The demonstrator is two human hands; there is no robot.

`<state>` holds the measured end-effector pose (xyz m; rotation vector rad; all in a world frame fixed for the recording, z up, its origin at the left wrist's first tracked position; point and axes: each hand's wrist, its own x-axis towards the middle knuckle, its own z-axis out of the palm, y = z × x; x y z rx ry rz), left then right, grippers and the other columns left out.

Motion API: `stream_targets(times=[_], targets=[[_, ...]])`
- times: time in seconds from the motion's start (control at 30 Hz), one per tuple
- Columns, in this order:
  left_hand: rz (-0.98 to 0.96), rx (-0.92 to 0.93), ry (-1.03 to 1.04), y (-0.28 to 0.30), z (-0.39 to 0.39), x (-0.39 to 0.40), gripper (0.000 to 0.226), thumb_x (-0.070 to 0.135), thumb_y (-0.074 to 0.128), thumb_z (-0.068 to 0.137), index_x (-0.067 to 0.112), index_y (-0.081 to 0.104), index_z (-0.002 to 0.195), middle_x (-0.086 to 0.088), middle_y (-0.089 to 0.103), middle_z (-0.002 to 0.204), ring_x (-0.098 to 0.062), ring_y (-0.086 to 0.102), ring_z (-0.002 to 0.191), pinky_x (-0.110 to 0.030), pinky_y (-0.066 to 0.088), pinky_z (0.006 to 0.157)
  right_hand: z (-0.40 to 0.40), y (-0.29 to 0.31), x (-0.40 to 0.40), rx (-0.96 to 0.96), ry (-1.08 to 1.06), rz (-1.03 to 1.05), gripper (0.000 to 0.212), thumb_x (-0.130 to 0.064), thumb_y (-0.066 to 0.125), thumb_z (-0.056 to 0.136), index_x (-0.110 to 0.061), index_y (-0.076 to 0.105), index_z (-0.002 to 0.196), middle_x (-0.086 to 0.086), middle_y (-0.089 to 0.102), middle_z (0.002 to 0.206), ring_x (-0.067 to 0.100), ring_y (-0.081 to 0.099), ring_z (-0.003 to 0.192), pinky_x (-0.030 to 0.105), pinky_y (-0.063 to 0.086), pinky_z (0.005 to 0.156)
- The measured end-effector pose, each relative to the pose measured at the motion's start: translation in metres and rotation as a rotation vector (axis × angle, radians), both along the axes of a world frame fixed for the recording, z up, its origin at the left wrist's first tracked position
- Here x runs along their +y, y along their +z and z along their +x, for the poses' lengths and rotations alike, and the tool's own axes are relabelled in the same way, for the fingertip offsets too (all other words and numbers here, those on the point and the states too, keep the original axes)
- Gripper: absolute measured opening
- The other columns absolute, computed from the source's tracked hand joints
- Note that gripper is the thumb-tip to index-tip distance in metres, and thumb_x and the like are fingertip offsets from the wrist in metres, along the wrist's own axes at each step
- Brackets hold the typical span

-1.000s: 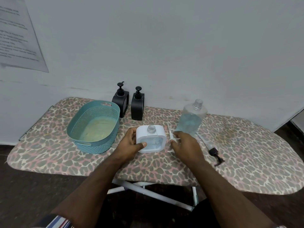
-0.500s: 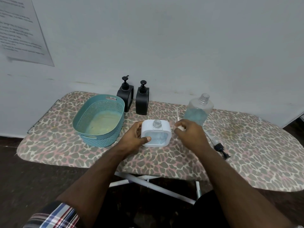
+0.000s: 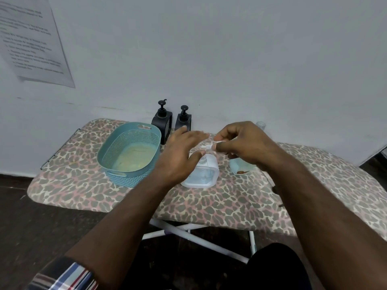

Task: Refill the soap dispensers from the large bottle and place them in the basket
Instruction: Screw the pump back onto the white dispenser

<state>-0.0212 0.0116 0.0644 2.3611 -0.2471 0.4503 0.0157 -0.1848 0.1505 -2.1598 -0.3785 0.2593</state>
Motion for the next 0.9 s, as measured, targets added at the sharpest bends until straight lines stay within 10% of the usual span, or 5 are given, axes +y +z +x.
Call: stream_targets(times=[0.33,0.57,0.9], targets=[[-0.401,0.196,0.027,0.012,0.000,-0.007,0.018,0.023,0.064,0.100,0.024,0.077,0.113,0.004,0.079,0.098,-0.016,0.071,0.099,-0.046,0.053,0.098,0.011,0.005,-0.010,0.341,0.102,0.565,0.025,-0.017,0.054,0.104,-0.018,0.065,0.126,0.004,0.073,0.119,0.024,0.070,0.099,0.032,0.059,0.078],[-0.490,0.270,-0.039,0.012,0.010,0.000,0.041,0.029,0.075,0.094,0.026,0.067,0.134,0.009,0.072,0.127,-0.009,0.065,0.121,-0.042,0.048,0.113,0.020,0.008,0.007,-0.102,0.047,0.357,0.036,-0.007,0.077,0.087,-0.021,0.068,0.119,0.003,0.074,0.108,0.015,0.072,0.088,0.029,0.058,0.072],[-0.351,0.522,0.005,-0.039,0.004,0.018,0.072,0.029,0.084,0.085,0.023,0.050,0.148,0.004,0.059,0.142,-0.018,0.057,0.130,-0.036,0.047,0.108,0.027,0.005,0.006,-0.191,0.025,0.134,0.039,-0.019,0.079,0.087,-0.031,0.065,0.122,0.000,0.069,0.103,0.015,0.069,0.085,0.038,0.062,0.081]])
